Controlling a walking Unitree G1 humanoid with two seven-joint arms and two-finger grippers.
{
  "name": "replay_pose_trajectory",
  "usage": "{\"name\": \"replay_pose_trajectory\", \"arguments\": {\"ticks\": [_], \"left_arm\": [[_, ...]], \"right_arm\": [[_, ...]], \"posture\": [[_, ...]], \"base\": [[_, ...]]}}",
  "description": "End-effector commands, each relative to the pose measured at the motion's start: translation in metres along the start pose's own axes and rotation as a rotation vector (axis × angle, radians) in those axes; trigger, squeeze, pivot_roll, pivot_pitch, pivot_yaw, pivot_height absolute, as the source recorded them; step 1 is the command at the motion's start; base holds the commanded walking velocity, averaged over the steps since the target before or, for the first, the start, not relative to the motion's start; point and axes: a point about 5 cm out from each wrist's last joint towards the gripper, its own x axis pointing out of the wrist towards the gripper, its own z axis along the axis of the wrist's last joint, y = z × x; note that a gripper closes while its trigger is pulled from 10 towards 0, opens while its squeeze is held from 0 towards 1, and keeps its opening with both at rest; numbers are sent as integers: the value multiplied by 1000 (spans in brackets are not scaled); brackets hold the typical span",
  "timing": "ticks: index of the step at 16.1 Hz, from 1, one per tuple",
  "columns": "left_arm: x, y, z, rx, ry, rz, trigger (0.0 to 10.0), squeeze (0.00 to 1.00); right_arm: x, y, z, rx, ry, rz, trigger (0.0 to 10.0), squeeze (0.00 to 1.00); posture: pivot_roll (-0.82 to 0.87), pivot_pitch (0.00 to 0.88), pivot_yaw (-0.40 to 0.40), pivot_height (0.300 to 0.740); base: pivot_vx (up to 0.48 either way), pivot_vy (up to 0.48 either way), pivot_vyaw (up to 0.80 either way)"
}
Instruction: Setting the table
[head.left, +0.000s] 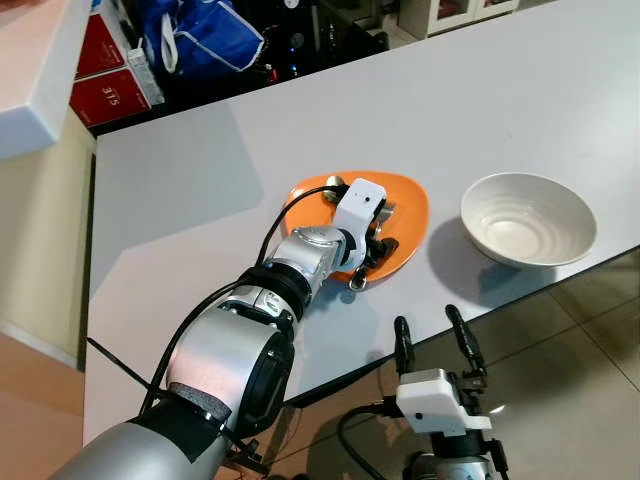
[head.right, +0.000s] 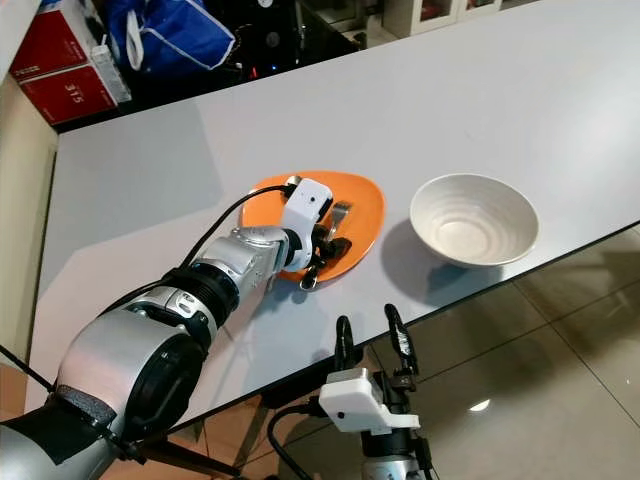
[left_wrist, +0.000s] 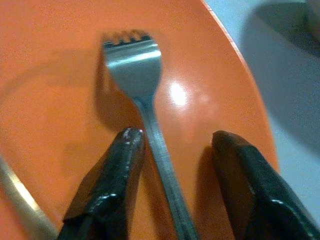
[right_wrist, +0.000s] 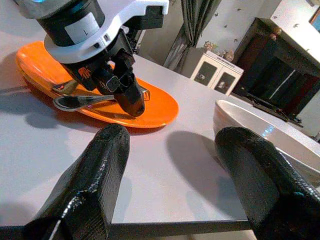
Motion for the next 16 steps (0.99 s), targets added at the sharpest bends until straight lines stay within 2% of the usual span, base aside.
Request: {"name": "replay_pose_trajectory", "arguments": {"ticks": [1,9,12,16], "left_arm": [[0,0,-11,-22,25,-8,0,0],[-1,5,-12,-9,14,23,0,0],[-3,11,-6,8,-10,44,0,0],[-8,16,13,14,-67,55,0,0]], "right_arm": [[-1,-1,2,2,6,0,10000,0],[-2,-6,0,-10,8,3,10000,0],[-3,-7,0,-10,8,7,10000,0],[-4,-8,-2,-11,6,17,10000,0]], "posture": [[-277,124,171,740],[-275,130,163,740],[-272,126,160,740],[-259,118,150,740]], "base": [[0,0,0],[0,0,0],[0,0,0],[0,0,0]]}}
